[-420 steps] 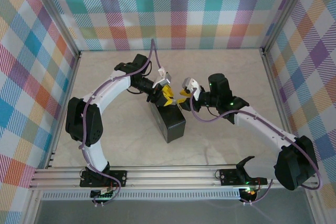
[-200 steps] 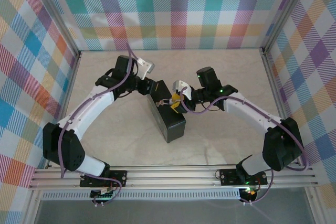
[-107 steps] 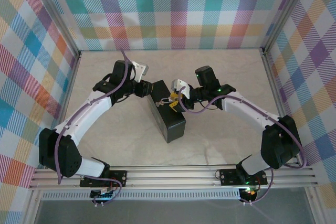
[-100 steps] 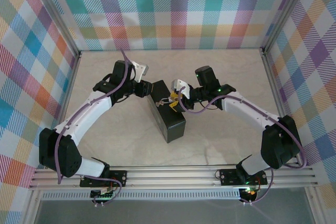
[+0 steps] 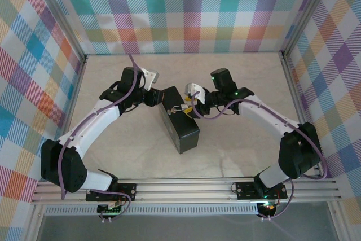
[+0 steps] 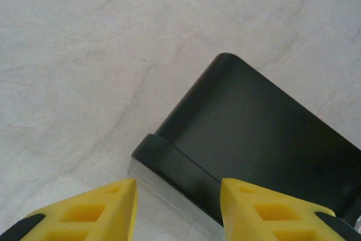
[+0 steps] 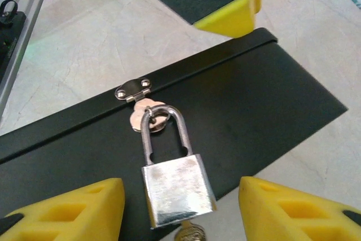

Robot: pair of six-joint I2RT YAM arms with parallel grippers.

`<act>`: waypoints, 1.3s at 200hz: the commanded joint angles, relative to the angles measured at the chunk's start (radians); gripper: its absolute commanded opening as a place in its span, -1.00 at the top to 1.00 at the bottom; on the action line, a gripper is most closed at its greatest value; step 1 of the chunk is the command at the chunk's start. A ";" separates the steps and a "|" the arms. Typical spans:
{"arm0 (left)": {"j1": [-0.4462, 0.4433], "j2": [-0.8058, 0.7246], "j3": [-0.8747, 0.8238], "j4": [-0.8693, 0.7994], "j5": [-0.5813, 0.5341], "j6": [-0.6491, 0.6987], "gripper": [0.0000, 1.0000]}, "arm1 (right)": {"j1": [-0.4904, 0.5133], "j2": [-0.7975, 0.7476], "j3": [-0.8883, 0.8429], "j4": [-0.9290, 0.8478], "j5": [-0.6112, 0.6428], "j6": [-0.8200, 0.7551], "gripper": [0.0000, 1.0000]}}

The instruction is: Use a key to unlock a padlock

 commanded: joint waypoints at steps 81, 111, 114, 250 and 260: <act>0.006 -0.017 -0.015 0.003 -0.006 -0.017 0.18 | -0.011 0.115 0.131 -0.176 -0.133 -0.120 -0.09; 0.005 -0.013 -0.015 0.003 -0.007 -0.010 0.18 | -0.011 0.139 0.158 -0.232 -0.162 -0.123 0.10; 0.005 -0.012 -0.015 0.003 -0.006 -0.010 0.18 | -0.010 0.139 0.158 -0.232 -0.165 -0.119 0.12; 0.005 0.023 -0.013 0.049 0.048 -0.003 0.20 | -0.047 0.087 0.183 -0.202 -0.355 0.578 0.76; 0.005 0.023 -0.013 0.049 0.051 -0.003 0.20 | -0.050 0.079 0.159 -0.139 -0.360 0.713 0.78</act>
